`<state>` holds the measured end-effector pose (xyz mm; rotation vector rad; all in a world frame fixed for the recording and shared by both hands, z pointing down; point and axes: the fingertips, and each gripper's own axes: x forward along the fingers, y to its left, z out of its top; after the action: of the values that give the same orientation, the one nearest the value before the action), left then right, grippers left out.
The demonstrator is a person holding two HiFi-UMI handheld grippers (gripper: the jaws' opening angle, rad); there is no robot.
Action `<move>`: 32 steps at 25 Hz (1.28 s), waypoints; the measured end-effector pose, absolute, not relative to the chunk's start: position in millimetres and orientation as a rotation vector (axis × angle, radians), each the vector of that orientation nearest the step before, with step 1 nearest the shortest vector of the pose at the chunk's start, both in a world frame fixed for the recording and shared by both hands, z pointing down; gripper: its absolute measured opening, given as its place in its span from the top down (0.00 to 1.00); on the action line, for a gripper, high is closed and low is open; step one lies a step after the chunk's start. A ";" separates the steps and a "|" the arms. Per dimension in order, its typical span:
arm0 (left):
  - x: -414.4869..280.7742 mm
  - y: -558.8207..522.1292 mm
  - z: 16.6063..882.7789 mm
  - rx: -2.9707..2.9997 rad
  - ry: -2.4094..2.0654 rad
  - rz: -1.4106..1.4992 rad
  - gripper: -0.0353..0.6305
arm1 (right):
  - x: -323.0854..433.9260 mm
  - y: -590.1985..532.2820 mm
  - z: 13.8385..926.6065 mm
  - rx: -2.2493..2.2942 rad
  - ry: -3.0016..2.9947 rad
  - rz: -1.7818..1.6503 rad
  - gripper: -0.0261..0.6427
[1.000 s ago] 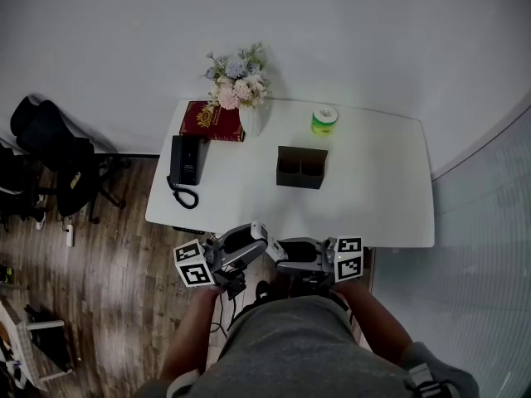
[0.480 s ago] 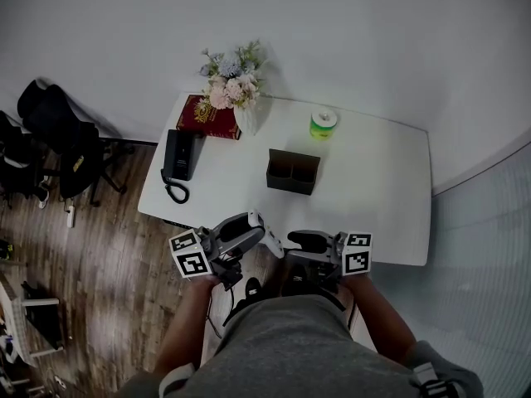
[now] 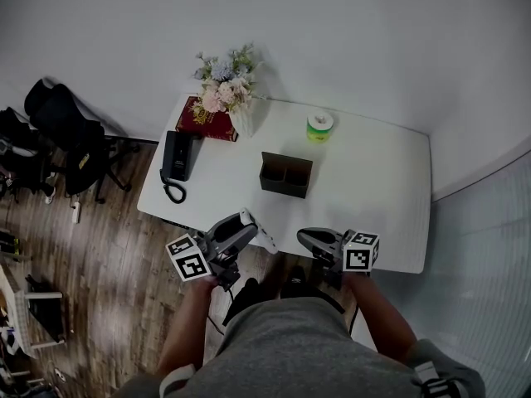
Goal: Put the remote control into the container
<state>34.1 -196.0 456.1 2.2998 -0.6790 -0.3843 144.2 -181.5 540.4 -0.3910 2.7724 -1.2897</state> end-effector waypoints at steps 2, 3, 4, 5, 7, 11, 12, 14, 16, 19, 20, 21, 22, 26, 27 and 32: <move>35.3 -198.3 461.9 2.311 -0.739 -0.346 0.63 | 145.6 -177.6 547.7 -0.403 2.814 -1.289 0.94; 34.9 -200.4 464.2 2.313 -0.777 -0.331 0.63 | 146.2 -175.3 551.5 -0.407 2.841 -1.287 0.94; 33.8 -202.8 465.9 2.312 -0.819 -0.320 0.63 | 146.6 -173.2 555.5 -0.409 2.867 -1.286 0.94; 32.5 -205.3 467.3 2.311 -0.860 -0.309 0.63 | 147.0 -171.5 559.5 -0.413 2.885 -1.290 0.94; 30.5 -210.5 469.5 2.309 -0.936 -0.292 0.63 | 148.4 -170.0 566.9 -0.437 2.902 -1.306 0.94; 28.8 -222.7 469.4 2.306 -1.045 -0.281 0.63 | 145.6 -167.4 573.8 -0.484 2.950 -1.288 0.94; 28.7 -226.9 468.4 2.311 -1.067 -0.278 0.63 | 143.4 -167.0 575.1 -0.484 2.968 -1.279 0.94; 28.8 -236.9 466.6 2.320 -1.106 -0.280 0.63 | 140.3 -167.0 578.3 -0.481 3.000 -1.267 0.94; 29.7 -245.3 466.4 2.318 -1.143 -0.278 0.63 | 139.7 -165.9 582.4 -0.481 3.021 -1.270 0.94; 30.9 -257.5 469.0 2.295 -1.168 -0.283 0.63 | 141.3 -167.0 589.6 -0.514 3.075 -1.257 0.94; 30.9 -262.0 470.2 2.279 -1.168 -0.294 0.63 | 141.8 -167.6 591.6 -0.528 3.099 -1.248 0.94; 30.3 -266.3 471.7 2.264 -1.172 -0.304 0.63 | 141.8 -167.5 593.5 -0.537 3.120 -1.242 0.94; 29.1 -270.7 473.4 2.253 -1.182 -0.311 0.63 | 141.5 -167.2 595.7 -0.542 3.135 -1.241 0.94; 25.6 -290.1 483.5 2.239 -1.250 -0.307 0.63 | 144.2 -173.6 607.7 -0.589 3.168 -1.249 0.94; 25.3 -294.0 485.5 2.240 -1.268 -0.308 0.63 | 145.5 -176.9 610.4 -0.608 3.173 -1.250 0.94; 19.8 -314.3 497.6 2.236 -1.402 -0.282 0.63 | 151.3 -194.4 624.8 -0.691 3.234 -1.243 0.94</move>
<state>19.8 -314.3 497.6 2.2355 -1.4017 -0.2822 151.3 -194.4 624.8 -0.6911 3.2340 -1.2430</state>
